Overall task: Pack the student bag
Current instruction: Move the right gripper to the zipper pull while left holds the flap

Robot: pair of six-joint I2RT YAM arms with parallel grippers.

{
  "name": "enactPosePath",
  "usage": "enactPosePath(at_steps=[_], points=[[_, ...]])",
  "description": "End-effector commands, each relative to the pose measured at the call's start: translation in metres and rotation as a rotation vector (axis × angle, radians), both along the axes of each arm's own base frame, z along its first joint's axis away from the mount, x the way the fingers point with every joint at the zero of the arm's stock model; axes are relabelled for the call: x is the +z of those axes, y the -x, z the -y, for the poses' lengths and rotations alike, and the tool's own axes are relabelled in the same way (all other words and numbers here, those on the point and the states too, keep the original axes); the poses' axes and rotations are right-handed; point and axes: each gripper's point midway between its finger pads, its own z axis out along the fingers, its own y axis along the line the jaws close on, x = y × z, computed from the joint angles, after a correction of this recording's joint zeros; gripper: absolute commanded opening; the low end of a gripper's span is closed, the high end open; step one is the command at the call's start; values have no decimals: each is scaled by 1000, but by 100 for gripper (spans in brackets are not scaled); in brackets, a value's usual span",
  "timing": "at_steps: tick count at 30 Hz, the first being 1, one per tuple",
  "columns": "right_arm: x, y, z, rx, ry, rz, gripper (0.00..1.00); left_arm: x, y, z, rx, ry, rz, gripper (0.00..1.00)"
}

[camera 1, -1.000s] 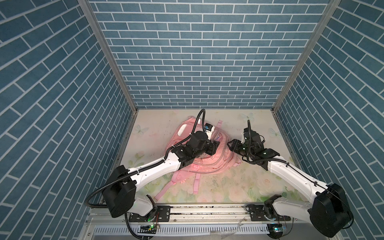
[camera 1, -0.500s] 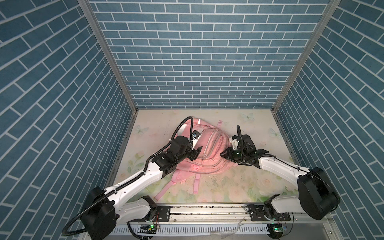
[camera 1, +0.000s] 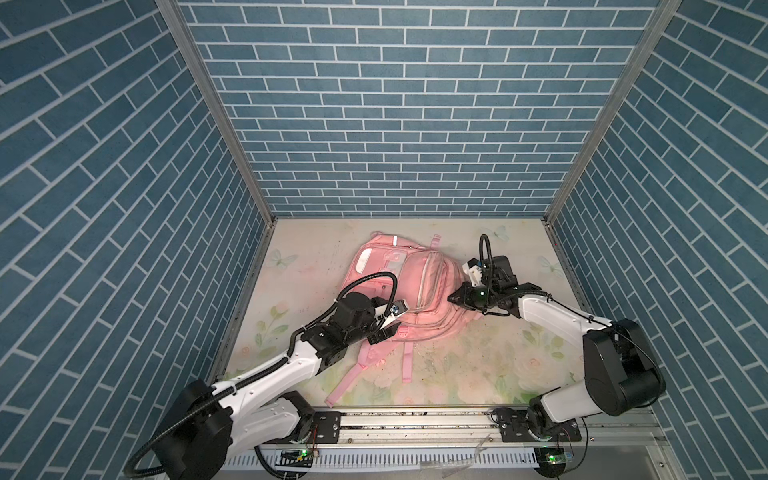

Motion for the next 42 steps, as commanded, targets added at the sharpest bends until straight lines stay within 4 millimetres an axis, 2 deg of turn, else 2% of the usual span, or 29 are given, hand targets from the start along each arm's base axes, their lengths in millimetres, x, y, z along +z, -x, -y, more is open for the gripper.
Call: enactPosePath(at_steps=[1, 3, 6, 9, 11, 15, 16, 18, 20, 22, 27, 29, 34, 42], points=[[10, -18, 4, 47, 33, 67, 0, 17, -13, 17, -38, 42, 101, 65], [18, -22, 6, 55, 50, 110, 1, 15, -20, 23, -26, 47, 128, 65], [42, -20, 5, 53, 28, 249, 9, 4, -27, 27, -9, 40, 151, 65], [62, -11, 5, 39, 62, 415, 15, 1, -33, 27, 36, 75, 182, 62], [72, -2, 5, 45, 120, 538, 26, -3, -37, 30, 59, 57, 183, 61], [90, 19, 5, 44, 123, 750, 29, -14, -44, 36, 72, 12, 182, 58], [92, 23, 6, 45, 122, 780, 29, -14, -44, 38, 70, 16, 182, 55], [95, 28, 12, 21, 146, 841, 29, -16, -47, 42, 81, 25, 170, 40], [95, 33, 15, 26, 178, 882, 28, -18, -49, 44, 88, 25, 152, 30], [95, 42, 11, 68, 224, 935, 27, -18, -47, 49, 80, 31, 135, 26], [88, 87, -22, 240, 271, 1146, 24, -3, -35, 67, 70, 123, 39, 0], [81, 93, -28, 262, 264, 1160, 20, -1, -31, 77, 67, 141, -20, 0], [66, 98, -40, 310, 294, 1200, 21, 3, -27, 96, 60, 178, -134, 0], [52, 90, -37, 261, 353, 1245, 23, 5, -25, 107, 48, 189, -165, 0]])
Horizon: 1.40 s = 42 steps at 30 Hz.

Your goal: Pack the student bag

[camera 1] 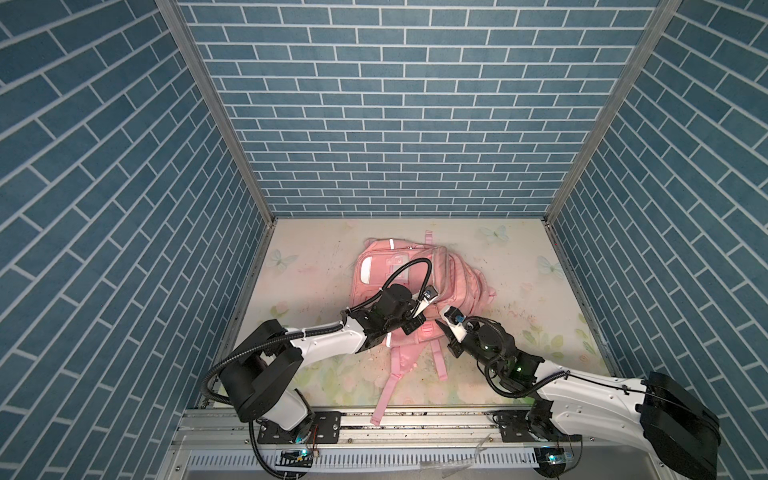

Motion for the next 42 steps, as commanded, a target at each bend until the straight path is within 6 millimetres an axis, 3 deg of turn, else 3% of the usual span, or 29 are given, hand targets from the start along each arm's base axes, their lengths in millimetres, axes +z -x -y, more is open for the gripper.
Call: enactPosePath(at_steps=[1, 7, 11, 18, 24, 30, 37, 42], points=[[14, -9, 2, -40, -16, 99, 23, 21, 5, 20, -39, 85, -7, 0], [6, -12, 6, -73, -40, 105, 21, 20, 7, 22, -42, 97, -15, 0], [1, -12, -3, -41, -38, 100, 21, 18, 9, 23, -44, 95, -23, 0], [2, -29, -4, -121, -48, 117, 24, 19, 10, 20, -39, 96, -15, 0], [8, -41, 5, -227, -90, 124, 11, 16, 11, 15, -30, 83, -12, 0], [6, -39, 12, -236, -64, 113, 0, 14, 12, 8, -19, 68, -1, 0], [7, -32, 30, -250, -38, 112, 0, 14, 15, 0, -16, 42, 7, 0], [1, -25, 20, -161, 17, 117, 9, 18, 24, 10, -67, 71, -42, 0]])
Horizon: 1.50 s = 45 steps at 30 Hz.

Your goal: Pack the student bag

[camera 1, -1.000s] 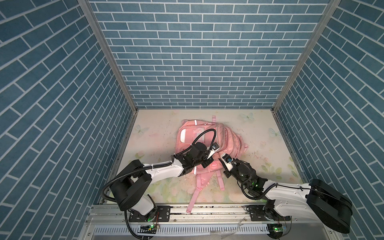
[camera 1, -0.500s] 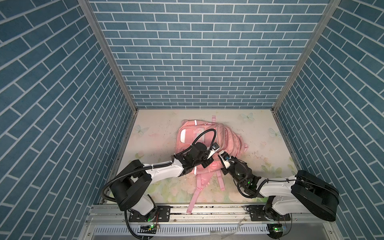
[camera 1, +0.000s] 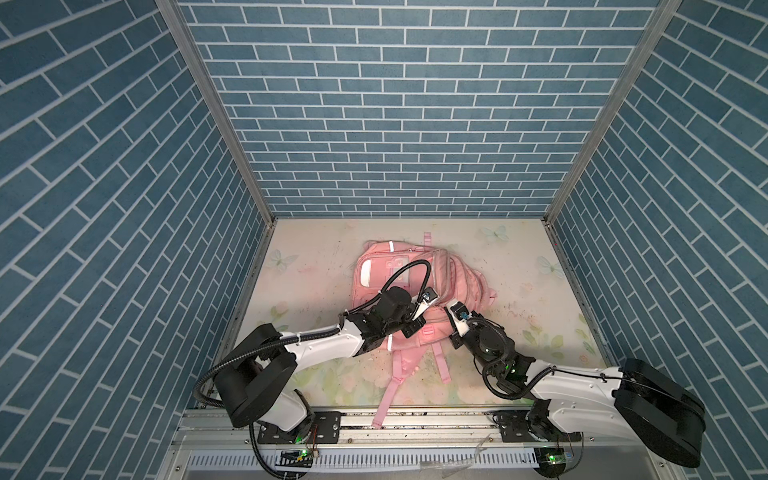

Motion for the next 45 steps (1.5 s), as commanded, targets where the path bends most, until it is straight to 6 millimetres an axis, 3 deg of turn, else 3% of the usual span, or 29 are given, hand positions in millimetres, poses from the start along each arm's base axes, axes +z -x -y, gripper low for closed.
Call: enactPosePath(at_steps=[1, 8, 17, 23, 29, 35, 45], points=[[-8, 2, -3, 34, 79, 12, 13, 18, 12, 14, -59, 71, -34, 0], [1, 8, -17, 108, 90, 60, 33, 27, 6, 27, -4, 144, -119, 0], [-1, 16, -20, 112, 22, 13, 41, 42, 0, 38, 38, 221, -168, 0], [-9, -4, -11, -59, 53, 18, 44, 47, -4, 46, 80, 271, -229, 0], [-10, -22, 8, -248, -7, 20, 41, 50, -7, 50, 103, 271, -238, 0], [-4, -25, 17, -306, -59, 23, 34, 47, -8, 52, 104, 265, -246, 0], [-2, -16, 24, -195, -147, -29, 23, 41, -6, 45, 112, 242, -238, 0]])
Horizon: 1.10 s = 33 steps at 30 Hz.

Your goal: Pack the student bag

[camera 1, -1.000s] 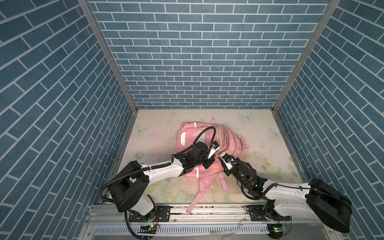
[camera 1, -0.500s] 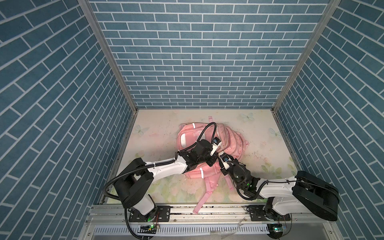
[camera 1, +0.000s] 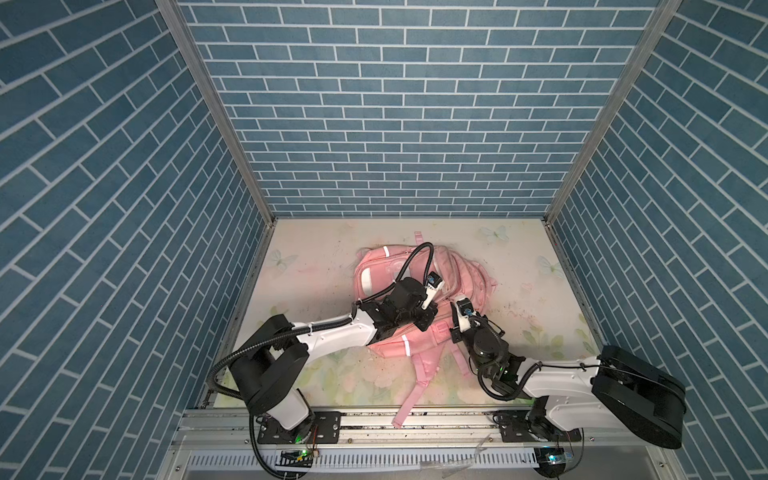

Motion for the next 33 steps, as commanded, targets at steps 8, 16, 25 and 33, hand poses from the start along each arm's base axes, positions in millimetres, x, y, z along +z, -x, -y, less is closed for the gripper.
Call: enactPosePath(at_steps=[8, 16, 25, 33], points=[[-5, 7, -14, 164, 0, -47, 24, 27, 3, 12, -22, 81, 31, 0], [-12, -1, -24, 189, 89, -49, 30, 26, 4, 14, -34, 75, 32, 0], [-4, -11, -23, 149, 109, -18, 25, 25, 3, 13, -30, 63, 34, 0], [-15, -12, -15, 113, 162, -30, 28, 28, 3, 13, -32, 67, 41, 0]])
